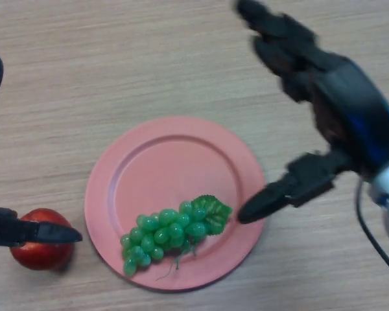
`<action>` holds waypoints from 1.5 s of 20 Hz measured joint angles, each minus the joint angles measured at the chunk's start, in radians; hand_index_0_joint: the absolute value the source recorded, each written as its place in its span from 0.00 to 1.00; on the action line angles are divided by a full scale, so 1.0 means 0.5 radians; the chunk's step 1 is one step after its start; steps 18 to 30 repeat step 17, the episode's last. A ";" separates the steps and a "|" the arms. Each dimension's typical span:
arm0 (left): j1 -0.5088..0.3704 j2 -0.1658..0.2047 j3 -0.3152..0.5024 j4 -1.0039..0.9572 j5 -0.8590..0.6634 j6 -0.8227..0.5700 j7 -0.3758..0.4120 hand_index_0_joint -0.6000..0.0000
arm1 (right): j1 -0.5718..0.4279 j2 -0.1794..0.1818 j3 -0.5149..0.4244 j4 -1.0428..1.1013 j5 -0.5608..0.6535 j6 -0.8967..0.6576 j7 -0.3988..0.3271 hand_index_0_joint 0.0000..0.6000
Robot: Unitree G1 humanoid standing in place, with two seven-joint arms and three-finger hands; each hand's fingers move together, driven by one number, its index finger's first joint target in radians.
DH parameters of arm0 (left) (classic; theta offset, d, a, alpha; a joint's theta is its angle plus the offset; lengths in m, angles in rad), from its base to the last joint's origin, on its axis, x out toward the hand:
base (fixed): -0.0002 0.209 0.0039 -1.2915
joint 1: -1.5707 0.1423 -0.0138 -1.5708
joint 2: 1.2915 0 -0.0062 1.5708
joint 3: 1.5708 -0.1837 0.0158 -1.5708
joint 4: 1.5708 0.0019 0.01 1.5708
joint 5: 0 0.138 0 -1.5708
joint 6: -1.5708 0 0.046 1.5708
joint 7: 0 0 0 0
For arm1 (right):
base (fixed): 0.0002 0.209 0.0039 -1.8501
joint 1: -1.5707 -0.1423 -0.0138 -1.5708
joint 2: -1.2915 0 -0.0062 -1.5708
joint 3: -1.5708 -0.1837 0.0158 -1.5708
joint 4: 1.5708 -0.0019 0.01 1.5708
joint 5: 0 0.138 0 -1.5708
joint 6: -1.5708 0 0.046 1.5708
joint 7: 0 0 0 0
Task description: Pick up the green grapes and place it on the plate
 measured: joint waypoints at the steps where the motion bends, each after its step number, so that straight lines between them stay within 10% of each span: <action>1: 0.033 -0.026 -0.007 0.000 0.001 0.000 -0.024 1.00 | 0.098 0.002 -0.073 -0.050 0.057 -0.013 -0.085 0.00; 9: 0.073 -0.064 -0.097 -0.164 0.004 0.119 -0.040 1.00 | 0.460 -0.012 -0.121 -0.317 0.233 -0.174 -0.343 0.00; 30: 0.001 -0.025 -0.083 -0.225 -0.082 0.327 -0.039 1.00 | 0.489 -0.020 -0.114 -0.381 0.233 -0.203 -0.354 0.00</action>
